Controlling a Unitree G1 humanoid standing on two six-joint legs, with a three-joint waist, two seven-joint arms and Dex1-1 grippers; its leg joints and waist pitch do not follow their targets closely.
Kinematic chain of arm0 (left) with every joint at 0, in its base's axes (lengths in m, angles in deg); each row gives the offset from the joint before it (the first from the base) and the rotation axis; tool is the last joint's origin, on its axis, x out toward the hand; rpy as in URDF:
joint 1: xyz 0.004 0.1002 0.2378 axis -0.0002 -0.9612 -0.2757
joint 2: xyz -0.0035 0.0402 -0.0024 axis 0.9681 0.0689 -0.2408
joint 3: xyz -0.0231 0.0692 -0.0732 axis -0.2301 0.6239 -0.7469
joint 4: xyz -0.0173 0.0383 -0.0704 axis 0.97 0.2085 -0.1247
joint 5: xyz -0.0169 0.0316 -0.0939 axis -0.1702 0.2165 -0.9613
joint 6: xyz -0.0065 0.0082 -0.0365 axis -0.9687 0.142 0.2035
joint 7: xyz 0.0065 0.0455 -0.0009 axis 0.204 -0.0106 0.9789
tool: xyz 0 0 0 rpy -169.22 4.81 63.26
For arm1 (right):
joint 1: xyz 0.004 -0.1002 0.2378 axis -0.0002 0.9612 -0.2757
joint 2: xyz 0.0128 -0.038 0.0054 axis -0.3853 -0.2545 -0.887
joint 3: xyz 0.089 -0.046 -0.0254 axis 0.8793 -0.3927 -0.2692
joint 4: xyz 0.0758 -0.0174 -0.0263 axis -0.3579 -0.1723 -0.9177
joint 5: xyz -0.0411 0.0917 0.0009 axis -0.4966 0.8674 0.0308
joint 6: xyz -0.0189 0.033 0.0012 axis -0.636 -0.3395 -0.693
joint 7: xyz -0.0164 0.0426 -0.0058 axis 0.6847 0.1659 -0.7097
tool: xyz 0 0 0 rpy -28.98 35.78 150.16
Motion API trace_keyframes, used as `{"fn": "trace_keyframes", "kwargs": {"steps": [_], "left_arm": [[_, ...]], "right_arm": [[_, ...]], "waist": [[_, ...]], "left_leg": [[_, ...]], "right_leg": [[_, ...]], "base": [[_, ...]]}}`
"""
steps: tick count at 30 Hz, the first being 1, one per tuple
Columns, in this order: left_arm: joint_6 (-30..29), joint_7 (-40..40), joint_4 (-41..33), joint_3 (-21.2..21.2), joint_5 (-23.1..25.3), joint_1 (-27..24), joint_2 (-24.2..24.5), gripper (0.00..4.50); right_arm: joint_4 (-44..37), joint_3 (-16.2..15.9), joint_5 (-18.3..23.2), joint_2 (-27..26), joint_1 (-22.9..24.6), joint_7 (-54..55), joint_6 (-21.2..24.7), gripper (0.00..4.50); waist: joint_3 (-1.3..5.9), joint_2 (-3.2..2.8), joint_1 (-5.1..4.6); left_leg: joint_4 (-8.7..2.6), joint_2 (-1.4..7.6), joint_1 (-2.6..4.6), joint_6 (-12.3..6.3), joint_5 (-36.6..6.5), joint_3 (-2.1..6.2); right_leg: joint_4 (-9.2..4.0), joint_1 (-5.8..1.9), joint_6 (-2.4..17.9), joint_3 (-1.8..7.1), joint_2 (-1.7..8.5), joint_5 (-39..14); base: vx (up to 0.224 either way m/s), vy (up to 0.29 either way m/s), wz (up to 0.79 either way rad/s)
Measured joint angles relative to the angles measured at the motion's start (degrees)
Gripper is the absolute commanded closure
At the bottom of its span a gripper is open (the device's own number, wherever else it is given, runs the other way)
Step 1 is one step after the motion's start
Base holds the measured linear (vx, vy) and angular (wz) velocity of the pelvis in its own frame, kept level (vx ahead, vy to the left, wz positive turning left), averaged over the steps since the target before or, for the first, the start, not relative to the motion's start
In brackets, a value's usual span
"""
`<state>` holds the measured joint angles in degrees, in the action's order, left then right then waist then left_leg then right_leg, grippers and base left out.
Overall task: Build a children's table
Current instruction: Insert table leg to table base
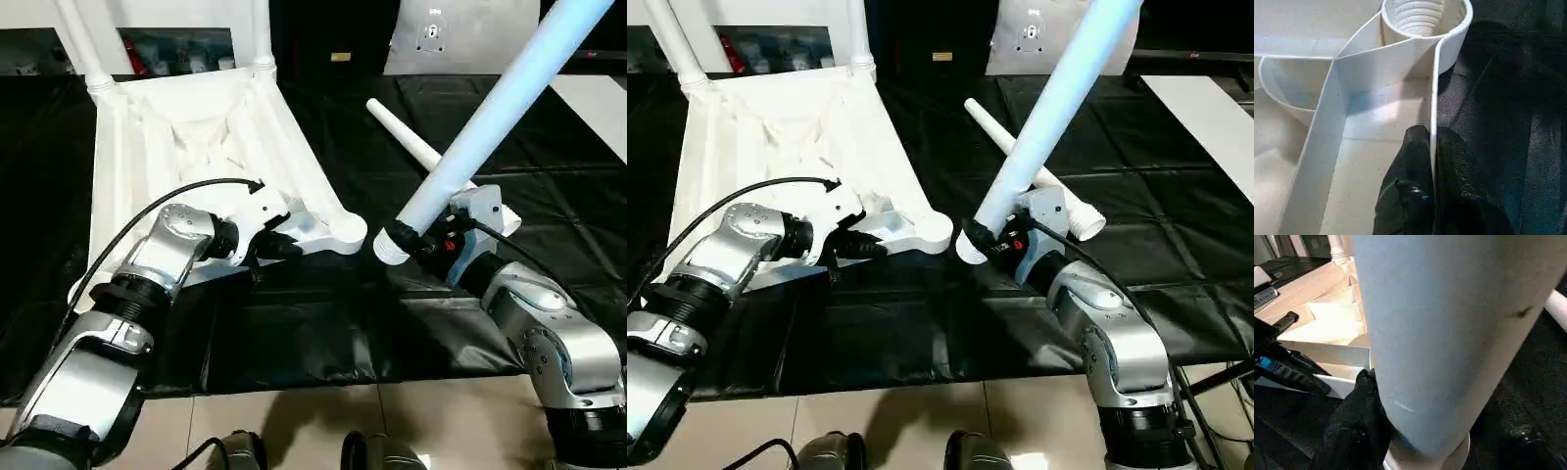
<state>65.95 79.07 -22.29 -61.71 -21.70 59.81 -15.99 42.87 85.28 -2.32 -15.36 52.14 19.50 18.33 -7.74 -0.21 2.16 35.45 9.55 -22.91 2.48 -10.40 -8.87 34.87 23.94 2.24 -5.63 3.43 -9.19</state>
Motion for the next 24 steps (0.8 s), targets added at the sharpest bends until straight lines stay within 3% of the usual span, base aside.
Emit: {"fn": "trace_keyframes", "kwargs": {"steps": [4, 7, 9, 14, 24], "left_arm": [[1.7, 1.2, -1.4, 0.0, 0.2, -1.1, 1.0, 4.50], [3.0, 4.9, -8.2, -0.2, -0.5, -6.0, 4.6, 4.50], [3.8, 7.3, -11.6, 0.0, -1.0, -8.5, 6.0, 4.50], [3.6, 7.6, -22.5, 0.0, -1.4, -15.6, 8.9, 4.50], [2.0, 5.5, -27.7, -0.7, -1.1, -19.0, 9.1, 4.50]], "right_arm": [[0.0, -0.6, -0.1, 0.3, -0.1, -0.6, 0.0, 2.59], [-0.1, -2.0, 0.0, 2.0, -0.4, -3.2, 0.7, 2.59], [-0.1, -2.4, 0.2, 2.9, -0.8, -4.5, 1.6, 2.59], [-2.0, -6.9, 1.7, 4.7, -3.2, -9.9, 5.2, 2.59], [-0.3, -9.7, 1.3, 2.6, -5.4, -11.3, 4.7, 2.59]], "waist": [[0.02, -0.11, -0.20], [0.08, -0.33, -0.39], [0.08, -0.38, -0.02], [0.06, -0.40, 0.35], [0.01, -0.31, -0.09]], "left_leg": [[-0.09, 0.00, 0.00, 0.00, 0.0, -0.03], [-0.43, 0.00, 0.12, 0.00, 0.0, -0.16], [-0.66, 0.01, 0.33, 0.04, 0.0, -0.27], [-0.97, 0.04, 0.73, 0.06, 0.0, -0.64], [-1.09, 0.02, 0.78, 0.06, 0.0, -0.84]], "right_leg": [[-0.04, 0.05, 0.0, 0.02, 0.00, 0.0], [-0.10, 0.08, 0.1, 0.07, 0.00, -0.1], [-0.11, 0.01, 0.1, 0.09, 0.00, -0.2], [-0.11, -0.18, 0.0, 0.27, 0.03, -0.4], [-0.12, -0.10, -0.4, 0.43, 0.06, -0.7]], "base": [[0.000, 0.000, 0.00], [0.000, 0.000, 0.00], [0.000, 0.000, 0.00], [0.000, 0.000, 0.00], [0.000, 0.000, 0.00]]}}
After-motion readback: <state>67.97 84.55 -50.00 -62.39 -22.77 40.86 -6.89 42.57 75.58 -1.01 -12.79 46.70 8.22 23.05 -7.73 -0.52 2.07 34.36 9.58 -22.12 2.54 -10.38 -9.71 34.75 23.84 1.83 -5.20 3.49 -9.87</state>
